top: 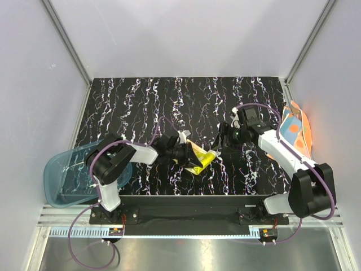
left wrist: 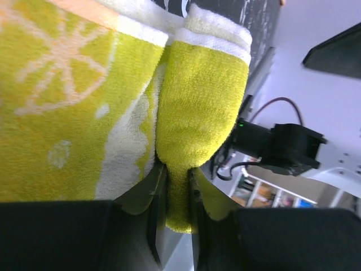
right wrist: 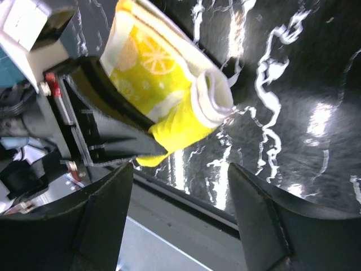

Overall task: Roll the towels
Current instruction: Roll the towel

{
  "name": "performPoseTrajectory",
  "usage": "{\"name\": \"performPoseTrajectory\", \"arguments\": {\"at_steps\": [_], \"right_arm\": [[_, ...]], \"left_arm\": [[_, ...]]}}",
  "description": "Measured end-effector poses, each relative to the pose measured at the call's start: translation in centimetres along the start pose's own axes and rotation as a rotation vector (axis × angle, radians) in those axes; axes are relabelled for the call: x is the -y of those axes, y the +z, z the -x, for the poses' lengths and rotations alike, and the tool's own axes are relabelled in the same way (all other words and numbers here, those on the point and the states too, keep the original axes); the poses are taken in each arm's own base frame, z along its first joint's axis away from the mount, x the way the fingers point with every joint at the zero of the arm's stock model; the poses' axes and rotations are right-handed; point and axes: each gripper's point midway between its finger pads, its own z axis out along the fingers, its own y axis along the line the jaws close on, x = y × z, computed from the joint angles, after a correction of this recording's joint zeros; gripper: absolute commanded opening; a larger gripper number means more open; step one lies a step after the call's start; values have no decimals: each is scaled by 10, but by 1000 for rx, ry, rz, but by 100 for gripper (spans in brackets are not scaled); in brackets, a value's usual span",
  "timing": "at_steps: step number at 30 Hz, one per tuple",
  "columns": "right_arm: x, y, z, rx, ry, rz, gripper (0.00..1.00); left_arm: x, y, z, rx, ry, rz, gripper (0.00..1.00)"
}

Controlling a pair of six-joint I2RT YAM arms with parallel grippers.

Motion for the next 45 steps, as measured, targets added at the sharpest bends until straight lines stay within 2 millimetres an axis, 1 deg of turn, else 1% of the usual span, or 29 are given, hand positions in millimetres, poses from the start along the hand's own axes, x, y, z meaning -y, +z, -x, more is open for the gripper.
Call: {"name": "performPoseTrajectory", "arguments": {"at_steps": [3,8,12,15,20,24,28,37,45], "right_arm": [[0,4,-13,-23,22,36,71],[4,24,-35,-85,60,65,68],[4,44,-49,-136,78,79,68],[1,57,-57,-166,80,90,68],[-4,76,-64,-197,72,102,67],[-2,85,-64,-206,78,100,67],[-6,91,-59,-202,74,122,67],[-13,91,-48,-155,69,147,66],[-16,93,-38,-112,84,151,61]], "left_arm": [[-3,-4,0,-3,-83,-53,10],[-23,-4,-1,-18,-236,-95,10],[-16,-6,4,-11,-258,-143,10],[-15,-8,5,-8,-276,-154,10],[-15,-10,7,-2,-296,-173,10],[-17,-13,8,7,-303,-180,10],[-19,-15,9,15,-298,-188,10],[-16,-18,13,23,-314,-214,10],[-15,-18,15,27,-318,-226,10]]}}
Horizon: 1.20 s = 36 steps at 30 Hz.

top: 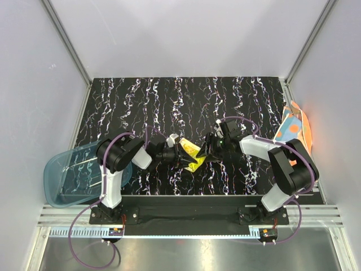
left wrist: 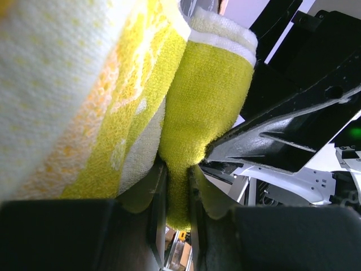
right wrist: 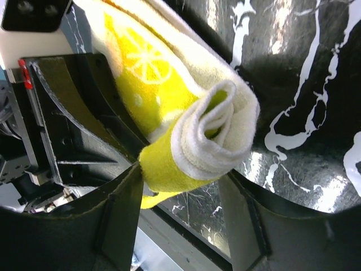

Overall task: Roll the towels
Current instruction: Roll the towel

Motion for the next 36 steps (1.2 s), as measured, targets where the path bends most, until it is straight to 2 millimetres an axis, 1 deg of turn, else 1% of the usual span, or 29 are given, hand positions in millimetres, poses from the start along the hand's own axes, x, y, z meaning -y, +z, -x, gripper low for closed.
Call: {"name": "performPoseTrajectory", "arguments": {"at_steps": [1,7,10,11,12,13,14,15,17,18,21,22,25,28,29,31,33,36], "right_arm": [[-1,0,1,6,1,3,59],[3,3,7,36,25,2,55],[6,8,8,34,38,-1,48],[7,10,8,33,42,-2,42],[8,11,8,33,46,-3,38],[9,12,7,32,50,-3,31],[9,12,7,31,55,-3,21],[10,12,7,31,53,-3,17],[9,12,7,31,55,-4,11],[11,13,7,32,55,-11,6],[18,12,7,38,54,-52,1],[20,12,8,39,51,-66,1],[21,10,10,46,31,-108,0],[21,8,10,50,-1,-153,0],[20,7,9,48,-11,-170,0],[17,7,7,42,-41,-200,0],[13,7,3,29,-72,-224,0],[5,5,-2,8,-110,-252,0]], "left_arm": [[0,0,0,0,0,-2,10],[0,-1,-1,0,2,-5,10],[0,-1,-1,1,1,-5,11],[0,-1,-1,1,1,-5,11],[0,-1,0,2,1,-5,13],[0,-1,0,2,1,-5,15],[0,0,0,4,2,-5,16],[0,0,0,7,3,-3,22],[-2,0,1,11,12,1,29],[-2,0,1,12,21,5,36],[-5,-3,-1,12,47,37,43],[-6,-4,-2,12,57,55,48],[-8,-7,-3,17,99,127,55],[-8,-9,1,53,172,231,58],[-7,-11,3,78,206,275,60],[-6,-16,8,133,286,369,61],[1,-22,6,170,379,438,61],[17,-28,-2,216,540,513,61]]}}
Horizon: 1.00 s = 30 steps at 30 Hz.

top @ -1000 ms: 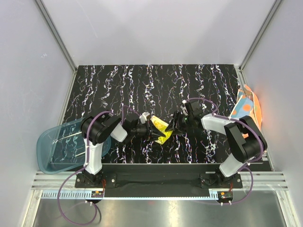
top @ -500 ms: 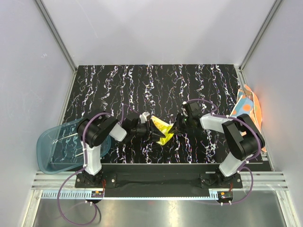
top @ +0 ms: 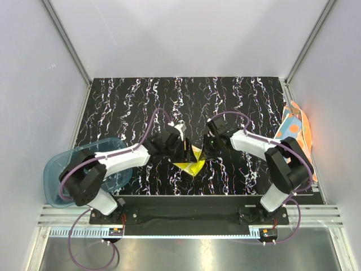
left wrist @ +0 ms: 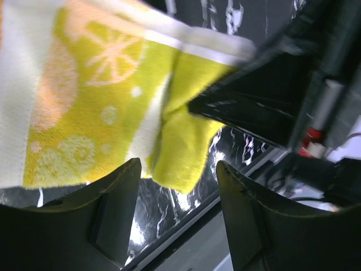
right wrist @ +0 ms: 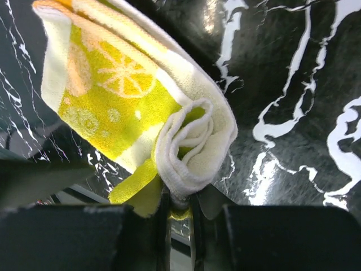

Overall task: Roll the towels
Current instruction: Roll the towel

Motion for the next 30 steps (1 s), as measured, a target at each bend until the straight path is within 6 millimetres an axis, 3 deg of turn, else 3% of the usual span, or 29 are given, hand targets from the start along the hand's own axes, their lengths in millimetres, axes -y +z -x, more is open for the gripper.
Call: {"name": "performPoseTrajectory", "arguments": {"at_steps": [4,8,20,23,25,27,29,30], "right_arm": [[-4,-2,2,-12,-27,-32,0],[-1,-3,4,-19,-29,-62,0],[3,2,1,-54,-23,-93,0],[4,2,0,-57,-23,-95,0],[4,3,0,-58,-24,-96,2],[4,3,0,-58,-27,-95,9],[4,3,0,-58,-27,-95,20],[4,3,0,-58,-28,-95,44]], "left_arm": [[15,-8,0,51,150,60,57],[14,-7,-8,60,247,119,57],[-1,24,-31,-2,341,223,50],[-6,30,-31,-3,340,250,35],[-8,31,-30,3,336,259,18],[-8,31,-28,12,330,263,6],[-8,31,-27,19,321,267,2],[-8,31,-27,20,317,267,0]]}}
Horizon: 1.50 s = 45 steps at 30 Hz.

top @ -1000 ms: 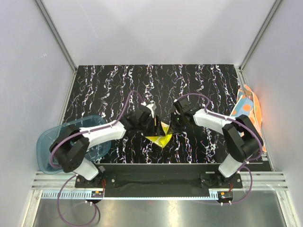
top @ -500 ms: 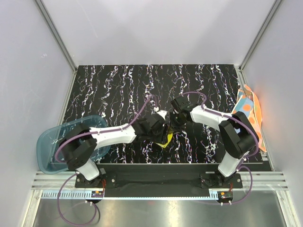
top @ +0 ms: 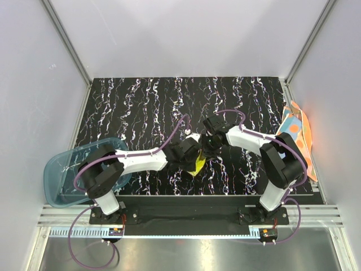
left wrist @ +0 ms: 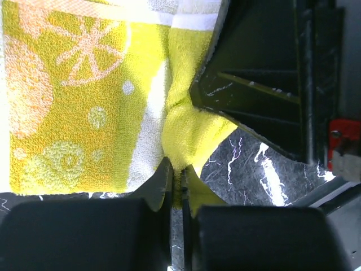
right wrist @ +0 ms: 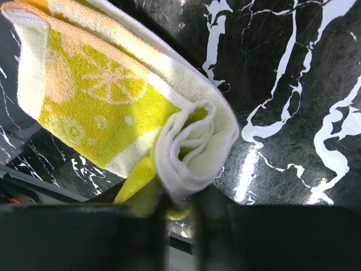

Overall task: Roll the towels
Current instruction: Roll the towel

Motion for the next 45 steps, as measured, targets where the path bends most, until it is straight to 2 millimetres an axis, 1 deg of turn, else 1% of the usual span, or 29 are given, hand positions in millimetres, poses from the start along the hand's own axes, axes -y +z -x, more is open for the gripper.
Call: {"name": "performPoseTrajectory", "arguments": {"at_steps": [1,3,4,8,12,13,14,16,17,18,19,21,24,27,29,33,41,45], "right_arm": [[0,0,0,0,3,0,52],[1,-1,0,-3,-7,-6,64],[1,-2,1,-1,-7,-13,67],[-2,-10,14,25,-14,-13,69],[0,-26,45,85,8,4,69],[2,-31,53,105,14,9,66],[3,-36,59,122,16,21,53],[1,-47,64,145,8,56,43],[-5,-54,64,156,-5,93,38],[-13,-60,63,166,-25,142,30],[-20,-64,61,175,-42,186,24],[-34,-70,50,167,-75,284,18],[-46,-64,33,125,-101,373,15],[-54,-48,18,62,-116,413,13],[-58,-38,13,32,-118,431,12],[-58,-20,12,-1,-111,447,12],[-54,0,14,-28,-105,446,10],[-52,9,20,-32,-97,472,8]], "left_arm": [[0,0,0,1,-6,-1,0],[0,1,0,3,-14,-3,0],[0,1,-1,3,-23,-7,0],[-3,4,-2,6,-95,-52,0],[-12,4,-1,-2,-220,-135,0],[-14,4,0,-3,-245,-151,0],[-17,4,1,-7,-275,-167,0],[-22,3,3,-19,-327,-199,0],[-25,3,4,-23,-349,-209,1],[-26,2,5,-31,-365,-221,1],[-28,2,5,-41,-382,-229,1],[-30,1,6,-53,-405,-238,2],[-32,2,6,-72,-431,-254,2],[-33,2,5,-87,-456,-268,3],[-33,2,6,-95,-466,-277,3],[-34,3,5,-108,-489,-296,4],[-35,3,3,-122,-531,-333,3],[-36,3,2,-123,-546,-340,4]]}}
